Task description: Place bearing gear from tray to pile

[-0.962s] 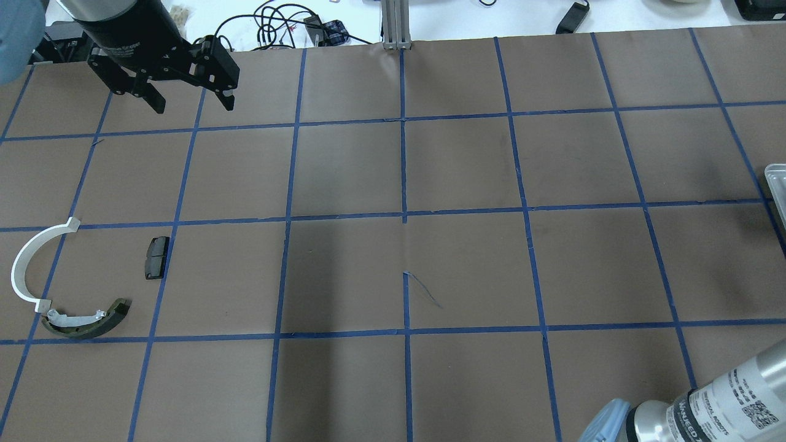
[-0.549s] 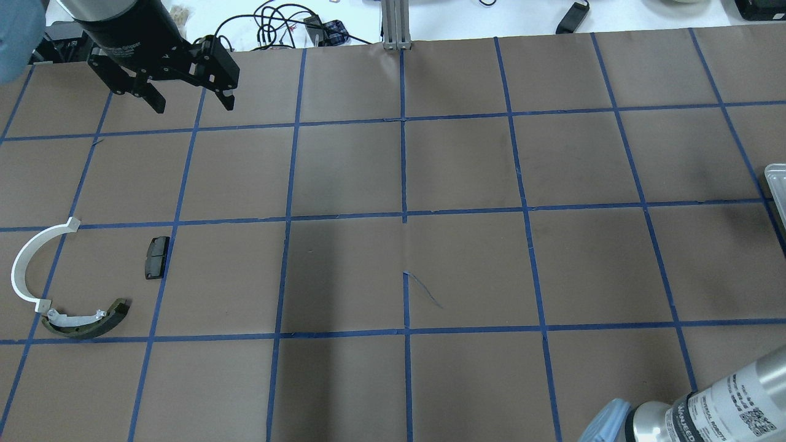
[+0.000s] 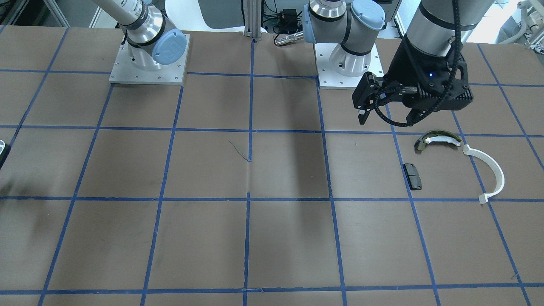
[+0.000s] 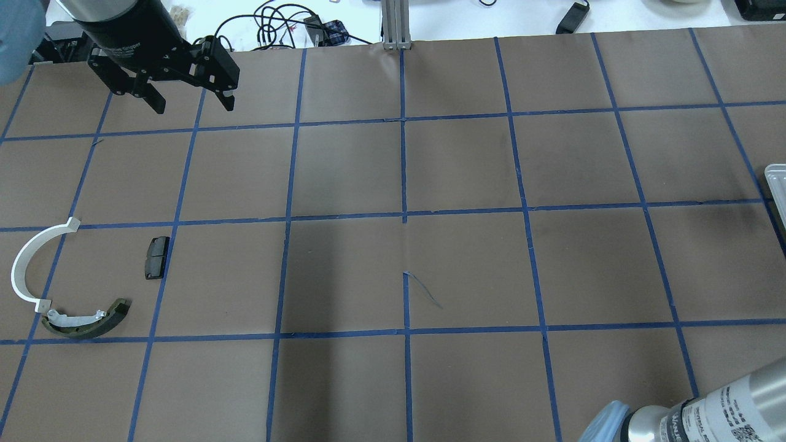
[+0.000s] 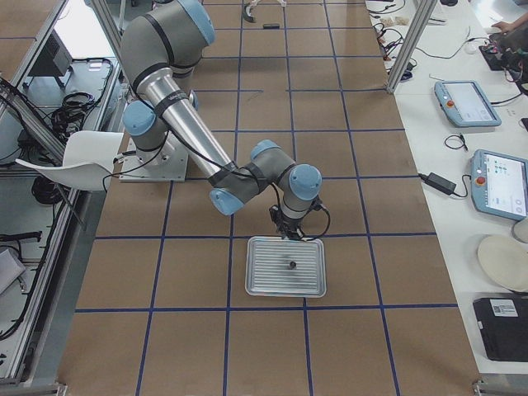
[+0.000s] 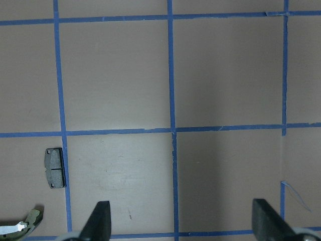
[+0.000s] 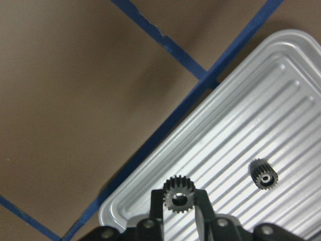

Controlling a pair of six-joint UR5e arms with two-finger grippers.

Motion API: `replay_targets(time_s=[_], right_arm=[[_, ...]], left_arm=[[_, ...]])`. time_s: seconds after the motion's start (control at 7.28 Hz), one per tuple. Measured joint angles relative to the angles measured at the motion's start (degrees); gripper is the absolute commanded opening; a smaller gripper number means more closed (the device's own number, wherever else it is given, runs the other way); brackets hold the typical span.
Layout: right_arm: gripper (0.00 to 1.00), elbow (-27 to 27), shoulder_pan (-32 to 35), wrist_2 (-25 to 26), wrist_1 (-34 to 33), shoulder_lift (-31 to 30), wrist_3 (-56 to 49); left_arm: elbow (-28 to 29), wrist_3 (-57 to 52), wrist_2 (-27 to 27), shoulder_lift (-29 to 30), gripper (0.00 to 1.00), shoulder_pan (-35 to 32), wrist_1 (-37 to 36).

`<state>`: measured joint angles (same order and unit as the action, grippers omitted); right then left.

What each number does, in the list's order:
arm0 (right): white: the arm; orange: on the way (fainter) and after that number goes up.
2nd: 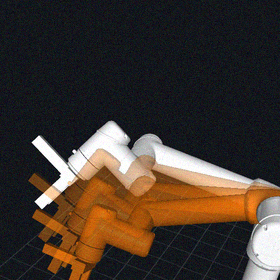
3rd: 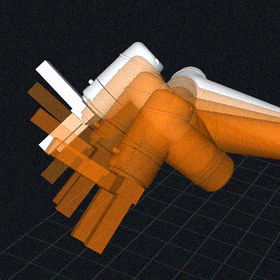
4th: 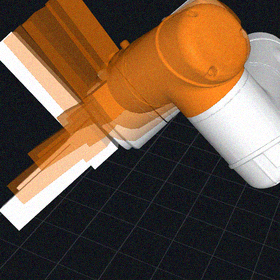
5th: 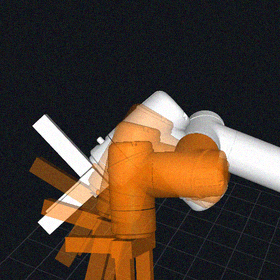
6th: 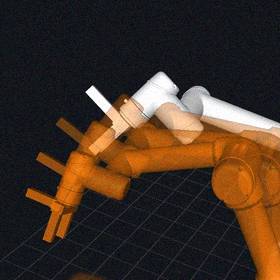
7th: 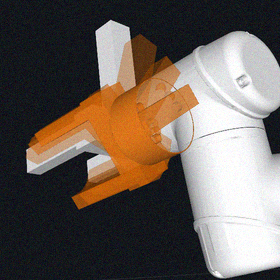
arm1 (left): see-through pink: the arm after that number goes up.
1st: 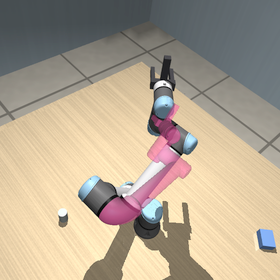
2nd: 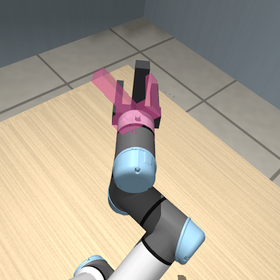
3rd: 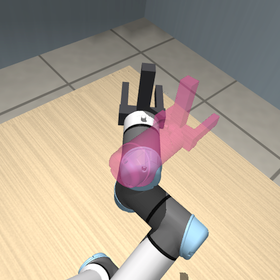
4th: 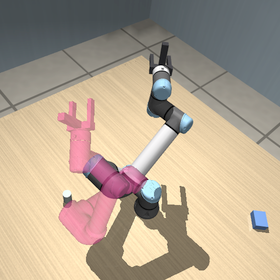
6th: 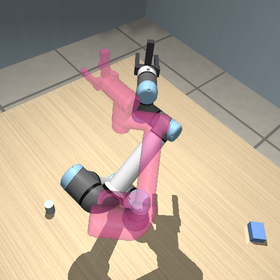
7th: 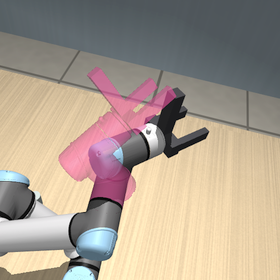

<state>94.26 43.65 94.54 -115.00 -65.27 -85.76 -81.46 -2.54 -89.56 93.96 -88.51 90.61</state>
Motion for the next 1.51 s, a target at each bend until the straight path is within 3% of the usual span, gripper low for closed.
replay_targets(time_s=[0.69,1.51], right_arm=[[0.0,0.7,11.5,-2.2,10.0,-8.7,22.8],[0.0,3.4,45.7,-11.2,7.2,-8.6,77.7]], left_arm=[[0.0,0.1,-0.1,0.0,1.0,0.0,0.0],[0.1,0.1,0.1,-0.1,1.0,0.0,0.2]])
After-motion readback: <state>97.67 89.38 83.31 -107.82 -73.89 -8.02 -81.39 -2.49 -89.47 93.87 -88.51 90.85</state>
